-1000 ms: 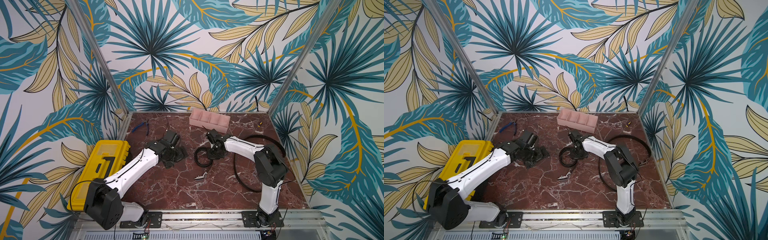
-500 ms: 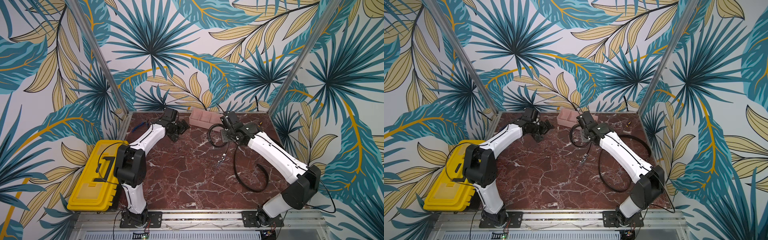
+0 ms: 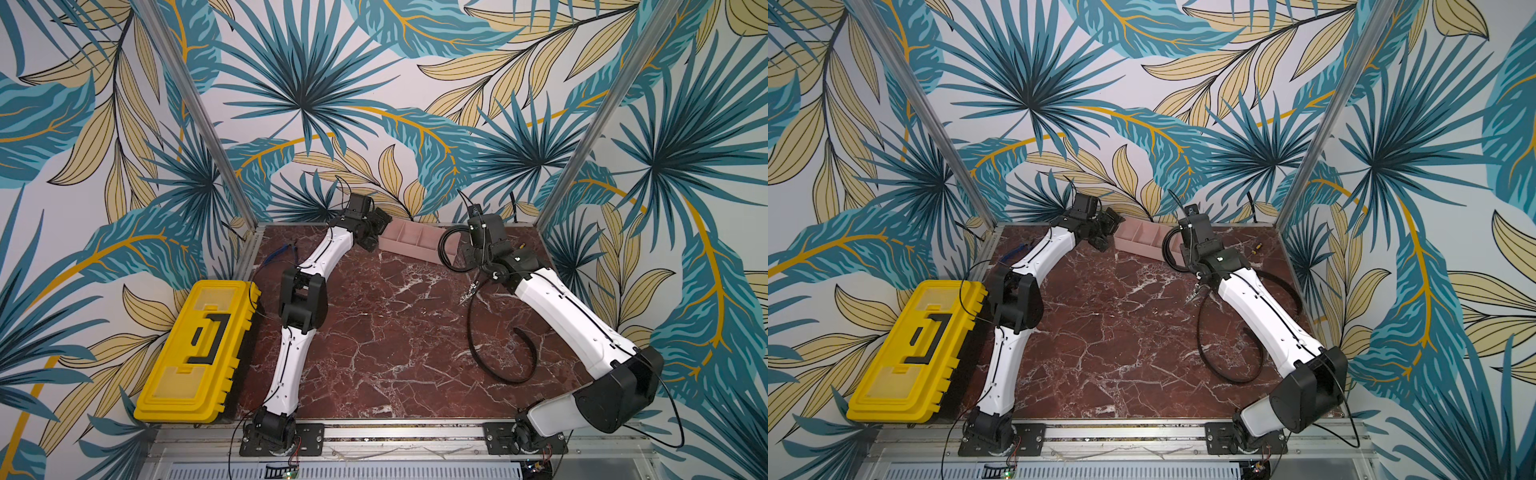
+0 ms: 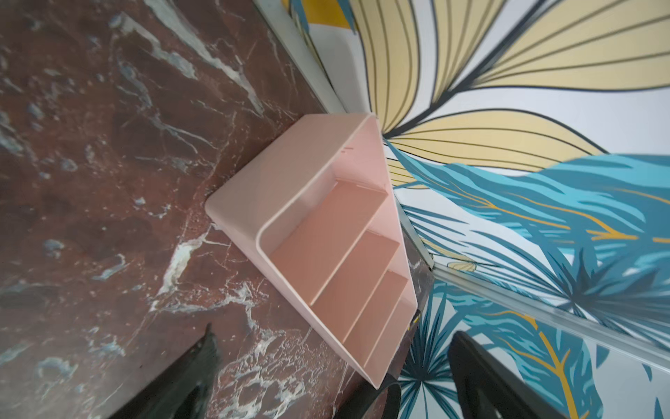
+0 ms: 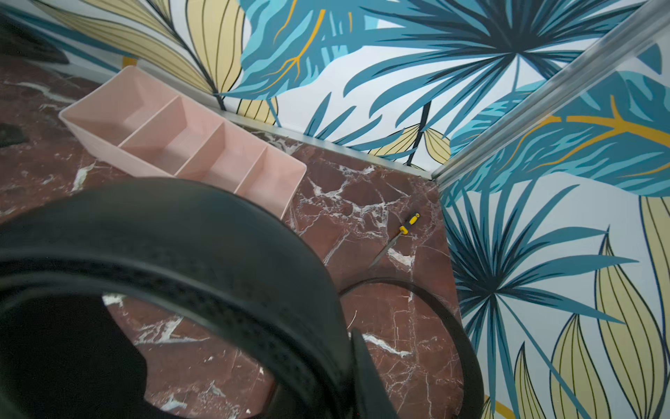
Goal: Place the belts into the storage roll
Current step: Move the container to the center of the board.
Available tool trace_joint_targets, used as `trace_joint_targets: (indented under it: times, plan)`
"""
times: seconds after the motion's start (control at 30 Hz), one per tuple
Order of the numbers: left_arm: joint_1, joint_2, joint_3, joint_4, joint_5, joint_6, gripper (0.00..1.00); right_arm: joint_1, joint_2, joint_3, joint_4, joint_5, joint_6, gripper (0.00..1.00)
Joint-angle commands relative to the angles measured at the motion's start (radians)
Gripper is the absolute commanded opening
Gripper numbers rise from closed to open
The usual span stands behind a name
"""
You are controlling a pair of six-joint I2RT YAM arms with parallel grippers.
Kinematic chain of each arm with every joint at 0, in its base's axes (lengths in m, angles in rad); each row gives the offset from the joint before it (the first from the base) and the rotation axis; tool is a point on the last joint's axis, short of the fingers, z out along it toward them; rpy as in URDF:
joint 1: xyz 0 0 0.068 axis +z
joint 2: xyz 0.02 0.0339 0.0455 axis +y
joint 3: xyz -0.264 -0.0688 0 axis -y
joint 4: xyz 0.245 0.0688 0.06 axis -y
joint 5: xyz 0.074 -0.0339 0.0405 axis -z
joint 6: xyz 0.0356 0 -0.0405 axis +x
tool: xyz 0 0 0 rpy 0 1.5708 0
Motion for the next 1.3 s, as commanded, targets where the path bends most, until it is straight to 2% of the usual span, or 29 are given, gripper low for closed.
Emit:
trace_joint_targets:
  times: [0.0,0.3,0.53,0.6,0.77,0.97,1.27]
  plan:
    - [-0.015,0.029,0.038,-0.091,-0.054,-0.067,1.0,-0.023,-0.029,-0.005,0.081,-0.036,-0.01,0.0]
    - [-0.033,0.156,0.172,-0.114,-0.041,-0.128,0.95,-0.063,-0.052,-0.046,0.098,-0.07,0.019,0.0]
    - [-0.021,0.173,0.168,-0.158,-0.02,-0.117,0.73,-0.086,-0.081,-0.049,0.097,-0.068,0.003,0.0]
    - [-0.016,0.177,0.168,-0.164,-0.01,-0.103,0.65,-0.092,-0.084,-0.048,0.097,-0.07,0.003,0.0]
    - [-0.001,0.18,0.168,-0.188,0.025,-0.06,0.59,-0.1,-0.092,-0.051,0.094,-0.073,0.011,0.0]
    - [0.028,0.174,0.158,-0.241,0.091,0.02,0.46,-0.108,-0.096,-0.059,0.103,-0.077,0.017,0.0]
    - [0.07,0.106,0.053,-0.305,0.158,0.177,0.28,-0.117,-0.089,-0.066,0.13,-0.096,0.023,0.0]
